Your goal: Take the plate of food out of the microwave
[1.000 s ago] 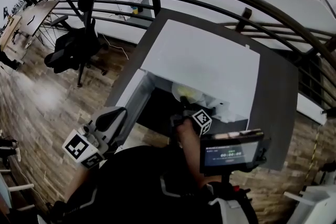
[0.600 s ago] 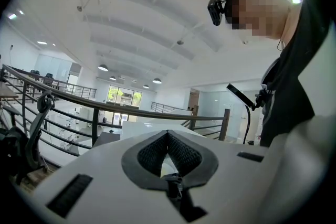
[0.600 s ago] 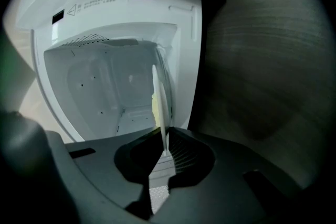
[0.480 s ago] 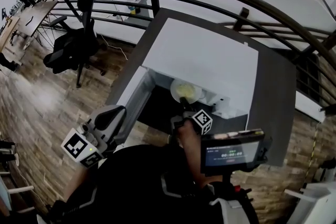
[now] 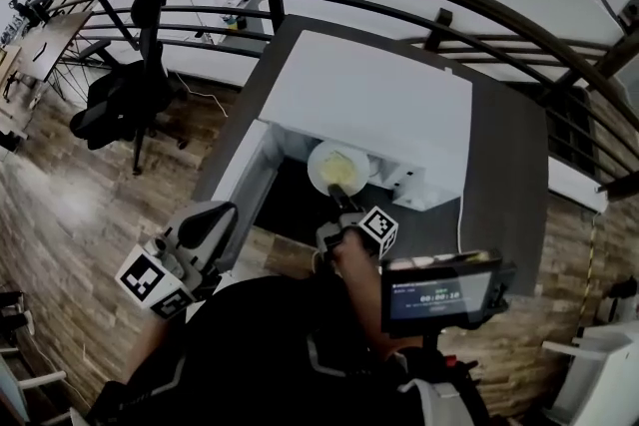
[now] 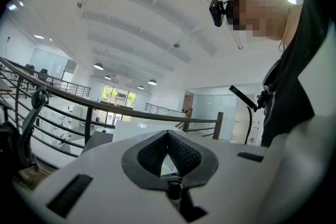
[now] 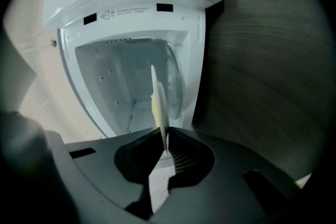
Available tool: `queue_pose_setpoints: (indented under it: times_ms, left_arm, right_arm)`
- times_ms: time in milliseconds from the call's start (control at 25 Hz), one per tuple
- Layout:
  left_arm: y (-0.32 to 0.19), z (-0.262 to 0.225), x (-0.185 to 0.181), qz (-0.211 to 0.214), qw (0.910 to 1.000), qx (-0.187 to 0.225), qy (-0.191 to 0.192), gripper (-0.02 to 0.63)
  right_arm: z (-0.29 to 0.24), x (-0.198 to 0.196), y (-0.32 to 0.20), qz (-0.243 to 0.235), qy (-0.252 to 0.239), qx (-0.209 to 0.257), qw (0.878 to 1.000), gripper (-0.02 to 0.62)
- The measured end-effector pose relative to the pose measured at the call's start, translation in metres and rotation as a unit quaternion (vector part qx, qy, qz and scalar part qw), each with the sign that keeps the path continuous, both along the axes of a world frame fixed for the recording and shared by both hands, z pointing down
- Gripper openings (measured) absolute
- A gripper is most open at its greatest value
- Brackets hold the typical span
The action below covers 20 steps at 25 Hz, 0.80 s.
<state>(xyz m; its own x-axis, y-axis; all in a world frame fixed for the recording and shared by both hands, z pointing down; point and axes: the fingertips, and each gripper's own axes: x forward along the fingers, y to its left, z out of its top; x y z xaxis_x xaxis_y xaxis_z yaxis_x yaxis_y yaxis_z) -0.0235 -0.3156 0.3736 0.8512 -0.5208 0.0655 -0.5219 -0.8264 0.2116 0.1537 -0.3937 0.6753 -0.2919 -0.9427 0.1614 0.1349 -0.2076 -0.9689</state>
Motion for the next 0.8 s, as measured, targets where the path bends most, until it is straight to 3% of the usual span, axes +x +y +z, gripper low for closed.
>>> queue_pose_setpoints:
  times_ms: [320, 800]
  left_arm:
    - [0.015, 0.005, -0.001, 0.031, 0.9994, -0.010, 0.014, 0.002]
    - [0.046, 0.000, -0.019, 0.075, 0.9962, 0.012, 0.043, 0.002]
  right_arm:
    - [-0.033, -0.020, 0.036, -0.006, -0.009, 0.012, 1.000, 0.023]
    - [-0.097, -0.042, 0.101, -0.001, 0.002, 0.035, 0.999, 0.021]
